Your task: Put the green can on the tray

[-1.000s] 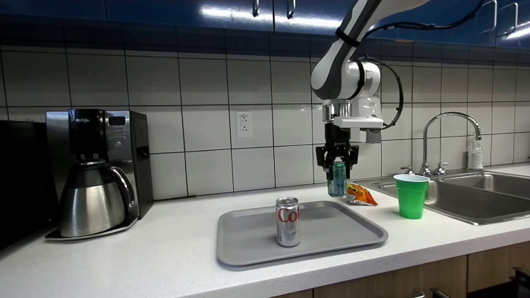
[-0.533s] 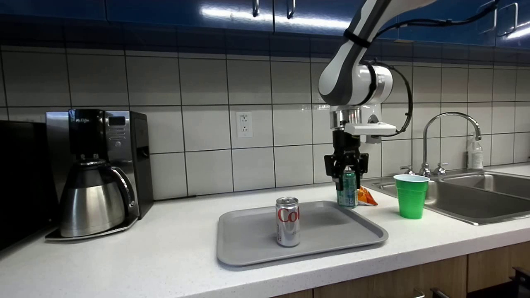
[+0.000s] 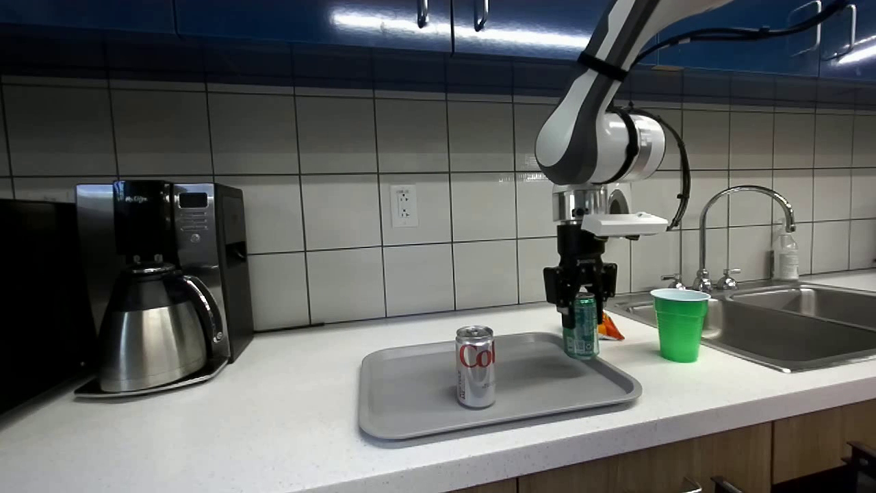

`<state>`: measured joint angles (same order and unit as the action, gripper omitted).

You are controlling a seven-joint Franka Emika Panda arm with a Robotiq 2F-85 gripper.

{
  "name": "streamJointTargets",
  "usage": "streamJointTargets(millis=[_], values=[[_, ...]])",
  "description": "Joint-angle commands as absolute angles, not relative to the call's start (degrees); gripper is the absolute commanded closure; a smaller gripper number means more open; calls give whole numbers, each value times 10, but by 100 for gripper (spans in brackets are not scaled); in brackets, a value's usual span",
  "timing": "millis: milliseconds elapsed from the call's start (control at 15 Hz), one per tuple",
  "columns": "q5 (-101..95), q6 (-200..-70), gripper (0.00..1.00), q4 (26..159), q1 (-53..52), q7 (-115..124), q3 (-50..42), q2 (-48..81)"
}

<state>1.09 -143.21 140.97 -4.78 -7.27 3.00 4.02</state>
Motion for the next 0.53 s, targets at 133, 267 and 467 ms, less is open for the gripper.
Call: streamJointTargets(millis=[133,267,467], values=[[-3,-1454,61,1448,-47,-87,40,4],[-7,-1456,61,1454,-48,-89,43,1],[-17,-1462,61,1464,-51,-88,46,-1]])
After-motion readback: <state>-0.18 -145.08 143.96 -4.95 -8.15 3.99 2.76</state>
